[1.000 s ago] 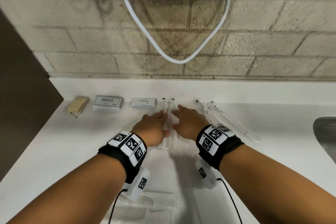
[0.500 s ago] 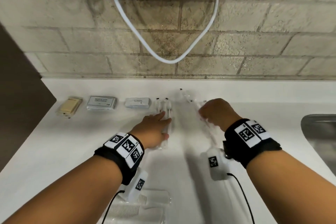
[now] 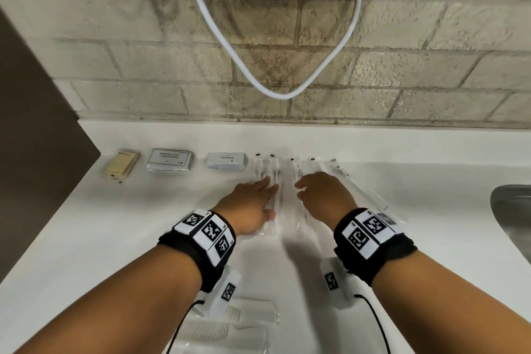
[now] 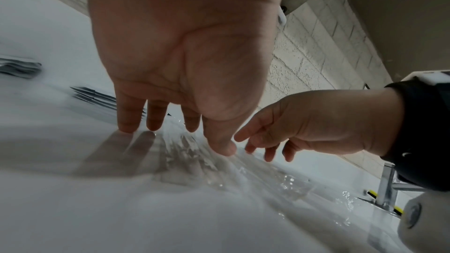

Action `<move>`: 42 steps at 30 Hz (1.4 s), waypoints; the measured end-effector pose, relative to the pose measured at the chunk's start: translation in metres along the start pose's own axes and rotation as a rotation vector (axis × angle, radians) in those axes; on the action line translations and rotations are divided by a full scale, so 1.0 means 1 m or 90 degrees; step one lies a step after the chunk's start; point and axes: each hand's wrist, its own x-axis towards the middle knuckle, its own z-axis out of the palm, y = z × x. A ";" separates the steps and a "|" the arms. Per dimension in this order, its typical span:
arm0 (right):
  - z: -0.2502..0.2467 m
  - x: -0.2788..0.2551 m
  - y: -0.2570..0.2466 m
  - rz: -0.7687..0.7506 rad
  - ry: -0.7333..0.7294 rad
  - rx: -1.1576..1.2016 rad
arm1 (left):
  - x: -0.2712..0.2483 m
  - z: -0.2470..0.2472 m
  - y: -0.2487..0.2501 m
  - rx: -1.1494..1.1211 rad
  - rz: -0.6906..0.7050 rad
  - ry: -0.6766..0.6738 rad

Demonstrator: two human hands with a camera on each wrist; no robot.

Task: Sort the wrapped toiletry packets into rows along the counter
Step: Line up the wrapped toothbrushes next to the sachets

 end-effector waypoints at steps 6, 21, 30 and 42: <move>-0.002 0.006 0.007 -0.059 -0.136 -0.164 | 0.003 0.003 -0.005 -0.029 -0.002 -0.013; -0.004 0.010 0.016 -0.044 -0.003 -0.099 | 0.000 -0.001 0.002 -0.024 0.005 -0.023; -0.021 -0.001 0.048 0.106 -0.034 -0.026 | 0.009 0.003 0.025 0.024 0.071 -0.013; 0.011 0.022 0.009 0.071 -0.066 -0.002 | 0.011 0.005 0.023 -0.024 0.049 -0.034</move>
